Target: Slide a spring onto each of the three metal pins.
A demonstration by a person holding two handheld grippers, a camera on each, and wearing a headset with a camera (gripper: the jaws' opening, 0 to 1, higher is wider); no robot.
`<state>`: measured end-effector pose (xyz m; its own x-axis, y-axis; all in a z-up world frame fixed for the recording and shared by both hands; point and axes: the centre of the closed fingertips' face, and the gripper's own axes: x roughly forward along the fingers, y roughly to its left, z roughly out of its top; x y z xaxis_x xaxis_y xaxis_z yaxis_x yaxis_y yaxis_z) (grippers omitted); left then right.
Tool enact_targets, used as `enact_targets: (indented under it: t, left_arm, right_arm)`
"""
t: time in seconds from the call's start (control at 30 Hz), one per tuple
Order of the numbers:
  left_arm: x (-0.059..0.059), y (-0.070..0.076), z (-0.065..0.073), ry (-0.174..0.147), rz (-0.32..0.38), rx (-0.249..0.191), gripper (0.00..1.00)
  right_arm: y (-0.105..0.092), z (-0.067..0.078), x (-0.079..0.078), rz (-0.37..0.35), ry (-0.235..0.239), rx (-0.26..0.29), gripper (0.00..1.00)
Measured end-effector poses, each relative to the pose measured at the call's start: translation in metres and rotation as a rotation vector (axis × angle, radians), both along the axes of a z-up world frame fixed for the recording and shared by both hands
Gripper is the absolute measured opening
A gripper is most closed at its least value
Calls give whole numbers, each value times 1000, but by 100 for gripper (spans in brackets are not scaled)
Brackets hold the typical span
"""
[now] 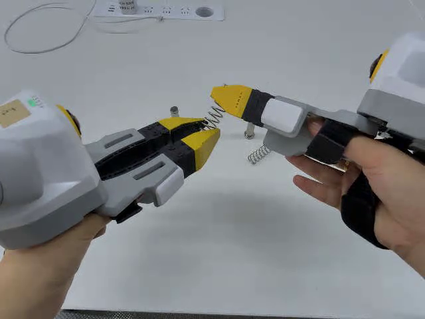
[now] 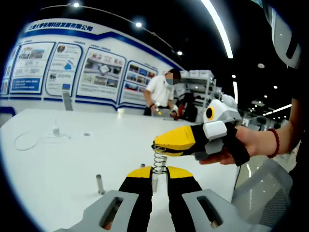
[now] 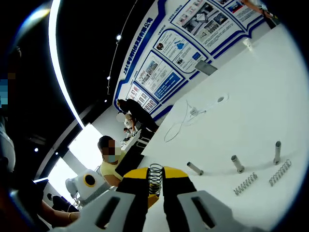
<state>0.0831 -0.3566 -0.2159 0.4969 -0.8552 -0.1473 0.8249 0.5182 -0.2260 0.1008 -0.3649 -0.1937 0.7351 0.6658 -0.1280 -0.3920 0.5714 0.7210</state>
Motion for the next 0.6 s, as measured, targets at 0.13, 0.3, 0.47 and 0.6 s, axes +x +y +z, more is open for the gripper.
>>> enact_targets:
  t: [0.13, 0.3, 0.47, 0.6]
  left_arm:
    - [1, 1, -1, -1, 0, 15, 11]
    - [3, 2, -4, -7, 0, 43, 11]
    - [6, 5, -11, -16, 7, 110, 16]
    - [8, 9, -15, -24, 16, 143, 22]
  right_arm:
    - [1, -1, 2, 10, -13, -23, 11]
    - [5, -1, 2, 22, -36, -66, 11]
    - [8, -4, 4, 28, -62, -123, 11]
    - [8, -6, 10, 34, -89, -169, 11]
